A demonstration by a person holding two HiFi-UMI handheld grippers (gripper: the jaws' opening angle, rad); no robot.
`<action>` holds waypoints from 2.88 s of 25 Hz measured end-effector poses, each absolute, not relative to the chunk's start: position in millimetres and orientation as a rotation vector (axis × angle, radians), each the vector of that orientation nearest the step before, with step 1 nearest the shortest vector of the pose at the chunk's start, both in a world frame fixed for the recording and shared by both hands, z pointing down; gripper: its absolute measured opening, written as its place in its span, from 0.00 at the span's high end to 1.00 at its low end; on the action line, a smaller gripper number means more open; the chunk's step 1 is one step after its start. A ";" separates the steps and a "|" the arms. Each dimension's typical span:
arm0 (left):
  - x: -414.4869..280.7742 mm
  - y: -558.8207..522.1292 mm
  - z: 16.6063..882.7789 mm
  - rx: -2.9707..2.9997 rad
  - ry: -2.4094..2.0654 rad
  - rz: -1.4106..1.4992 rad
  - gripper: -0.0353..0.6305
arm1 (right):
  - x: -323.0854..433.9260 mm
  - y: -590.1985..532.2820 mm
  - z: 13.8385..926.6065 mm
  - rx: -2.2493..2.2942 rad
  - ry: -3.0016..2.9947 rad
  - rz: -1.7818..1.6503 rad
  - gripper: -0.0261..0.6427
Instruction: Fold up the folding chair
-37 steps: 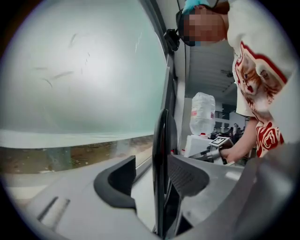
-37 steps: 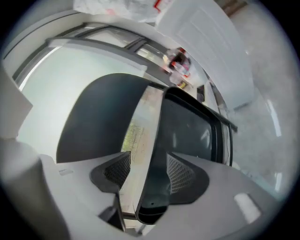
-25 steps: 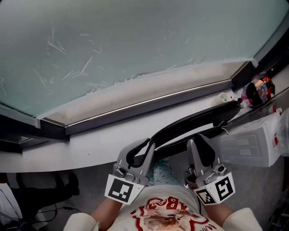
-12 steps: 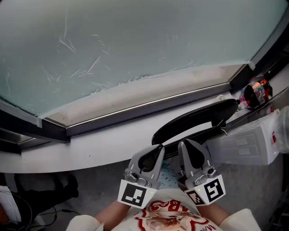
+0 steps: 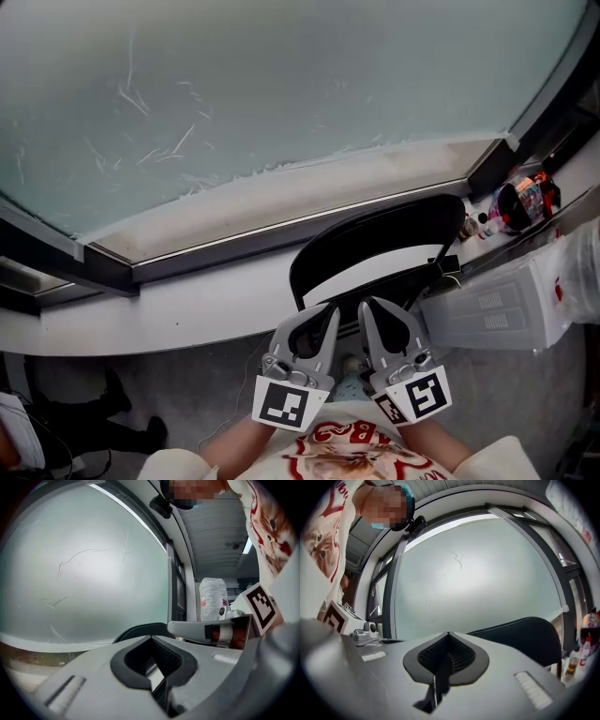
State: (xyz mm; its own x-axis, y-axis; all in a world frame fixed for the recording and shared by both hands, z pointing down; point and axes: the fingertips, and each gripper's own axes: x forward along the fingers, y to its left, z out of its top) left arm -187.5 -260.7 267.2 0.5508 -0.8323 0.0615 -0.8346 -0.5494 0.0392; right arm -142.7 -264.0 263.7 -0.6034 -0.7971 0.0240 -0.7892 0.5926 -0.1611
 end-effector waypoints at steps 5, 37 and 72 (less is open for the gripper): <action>-166.8 -253.6 250.9 2.567 -1.679 -0.049 0.95 | -111.8 -257.2 260.7 -1.306 2.773 -0.228 0.94; -65.8 7.5 238.2 2.382 -2.085 0.035 0.95 | 15.2 -22.7 248.6 -0.870 2.818 -0.318 0.94; -10.2 105.0 233.9 2.344 -2.104 0.005 0.95 | 49.6 76.0 235.2 -0.972 2.929 -0.062 0.94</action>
